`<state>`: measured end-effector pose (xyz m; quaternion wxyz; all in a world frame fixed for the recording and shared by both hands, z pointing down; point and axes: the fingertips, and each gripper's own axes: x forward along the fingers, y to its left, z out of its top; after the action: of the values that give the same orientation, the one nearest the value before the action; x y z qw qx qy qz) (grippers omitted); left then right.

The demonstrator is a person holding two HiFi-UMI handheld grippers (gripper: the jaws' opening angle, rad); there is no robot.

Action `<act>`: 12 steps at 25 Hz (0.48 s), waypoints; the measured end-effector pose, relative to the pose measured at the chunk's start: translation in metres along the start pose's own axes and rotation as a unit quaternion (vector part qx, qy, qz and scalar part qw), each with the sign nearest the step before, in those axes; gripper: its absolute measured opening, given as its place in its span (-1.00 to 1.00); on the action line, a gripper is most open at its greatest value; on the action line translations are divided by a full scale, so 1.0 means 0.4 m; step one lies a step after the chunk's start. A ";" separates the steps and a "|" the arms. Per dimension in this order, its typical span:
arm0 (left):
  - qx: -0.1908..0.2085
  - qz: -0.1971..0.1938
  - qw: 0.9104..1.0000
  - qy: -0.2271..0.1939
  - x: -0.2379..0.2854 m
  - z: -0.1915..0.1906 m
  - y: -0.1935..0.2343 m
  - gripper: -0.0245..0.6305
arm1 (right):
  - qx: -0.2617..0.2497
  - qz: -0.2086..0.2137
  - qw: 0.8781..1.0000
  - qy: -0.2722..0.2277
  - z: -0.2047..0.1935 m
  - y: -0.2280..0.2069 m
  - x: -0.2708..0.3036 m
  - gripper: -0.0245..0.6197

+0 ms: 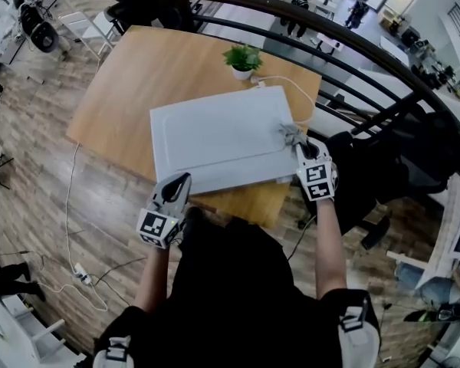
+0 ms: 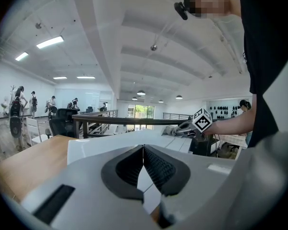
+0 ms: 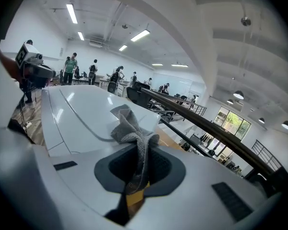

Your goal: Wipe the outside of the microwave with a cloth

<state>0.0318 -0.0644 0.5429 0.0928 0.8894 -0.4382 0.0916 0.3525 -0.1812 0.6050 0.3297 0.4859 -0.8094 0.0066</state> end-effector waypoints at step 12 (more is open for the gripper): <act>0.005 -0.003 1.000 0.005 -0.044 0.014 0.108 -0.92 | -0.009 -0.023 0.999 0.026 0.038 0.035 0.036 -0.85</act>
<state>-0.0128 -0.0781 0.5369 0.0914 0.8906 -0.4345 0.0982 0.3290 -0.1901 0.6052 0.3548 0.5011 -0.7893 0.0040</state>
